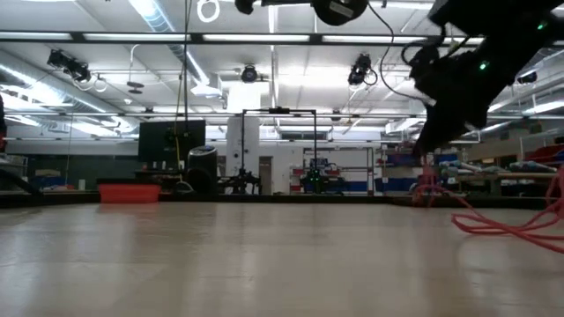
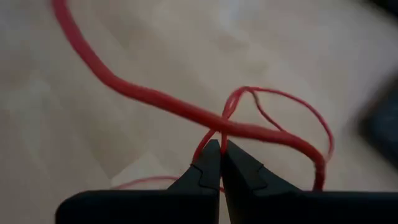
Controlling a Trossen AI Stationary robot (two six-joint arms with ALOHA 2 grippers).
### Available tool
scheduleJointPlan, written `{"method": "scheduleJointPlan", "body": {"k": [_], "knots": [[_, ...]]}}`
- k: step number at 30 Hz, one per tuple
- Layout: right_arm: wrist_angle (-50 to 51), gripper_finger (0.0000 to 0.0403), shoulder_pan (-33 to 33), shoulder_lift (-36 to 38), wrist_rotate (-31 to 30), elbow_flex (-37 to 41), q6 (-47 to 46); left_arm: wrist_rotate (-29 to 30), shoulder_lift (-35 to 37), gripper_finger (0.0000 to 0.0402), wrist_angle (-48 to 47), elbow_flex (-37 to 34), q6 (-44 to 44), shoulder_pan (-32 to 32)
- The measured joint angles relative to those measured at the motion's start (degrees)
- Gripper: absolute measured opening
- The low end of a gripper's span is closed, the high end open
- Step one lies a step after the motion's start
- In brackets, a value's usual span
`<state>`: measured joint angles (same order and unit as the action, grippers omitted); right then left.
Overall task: Coil cords
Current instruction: Uncoil the red wire from the spool
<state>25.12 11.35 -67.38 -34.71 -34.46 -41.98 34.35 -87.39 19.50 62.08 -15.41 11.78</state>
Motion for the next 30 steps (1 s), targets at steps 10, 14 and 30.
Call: {"method": "scheduleJointPlan", "body": {"k": [10, 14, 30], "knots": [[3.1, 0.0005, 8.8, 12.9, -18.6, 0.0, -0.5, 15.7, 0.0, 0.0003, 0.0, 0.0, -6.9, 0.3], [0.4, 0.0005, 13.9, 15.2, -26.1, 0.0, 3.6, 24.1, 0.0, 0.0003, 1.4, 0.0, -6.9, 0.3], [-31.3, 0.0004, 25.5, 13.1, -32.8, 0.0, 42.0, 42.2, 0.0, 0.0003, -0.1, 0.0, -15.9, 0.1]]}}
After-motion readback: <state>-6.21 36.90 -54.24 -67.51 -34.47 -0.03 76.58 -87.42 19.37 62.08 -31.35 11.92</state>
